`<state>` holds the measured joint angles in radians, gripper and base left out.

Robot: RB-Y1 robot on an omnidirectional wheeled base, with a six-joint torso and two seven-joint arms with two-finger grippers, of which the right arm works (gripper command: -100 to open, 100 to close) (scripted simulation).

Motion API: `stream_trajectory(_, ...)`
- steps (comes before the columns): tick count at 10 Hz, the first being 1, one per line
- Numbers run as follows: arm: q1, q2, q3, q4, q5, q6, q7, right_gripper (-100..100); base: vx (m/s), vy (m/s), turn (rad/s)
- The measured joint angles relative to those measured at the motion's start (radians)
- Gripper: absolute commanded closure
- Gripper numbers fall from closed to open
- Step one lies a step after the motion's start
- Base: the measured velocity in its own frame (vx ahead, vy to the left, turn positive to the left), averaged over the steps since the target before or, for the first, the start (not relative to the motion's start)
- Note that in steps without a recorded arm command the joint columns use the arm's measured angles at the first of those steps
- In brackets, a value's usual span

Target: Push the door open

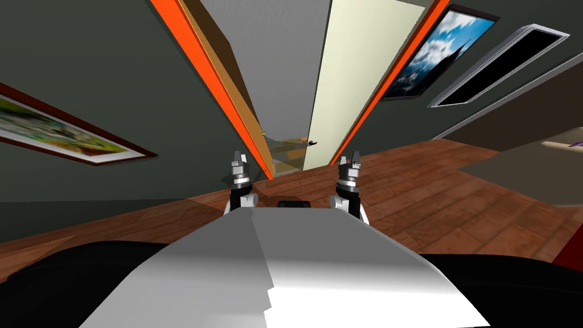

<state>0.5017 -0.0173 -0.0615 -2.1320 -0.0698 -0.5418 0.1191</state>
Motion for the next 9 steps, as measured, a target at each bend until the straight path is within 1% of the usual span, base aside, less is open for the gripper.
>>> stream_trajectory(2, -0.017, -0.008, 0.005, 0.037, -0.004, -0.003, -0.006, -100, 0.086, -0.039, 0.054)
stream_trajectory(4, -0.036, -0.016, 0.012, 0.091, -0.007, -0.016, -0.012, -100, 0.094, -0.049, 0.049)
stream_trajectory(6, -0.065, -0.026, 0.016, 0.159, -0.012, -0.033, -0.019, -100, 0.101, -0.059, 0.064)
stream_trajectory(7, -0.077, -0.030, 0.020, 0.186, -0.014, -0.036, -0.022, -100, 0.089, -0.059, 0.072)
stream_trajectory(9, -0.091, -0.038, 0.029, 0.224, -0.018, -0.035, -0.030, -100, 0.078, -0.048, 0.036)
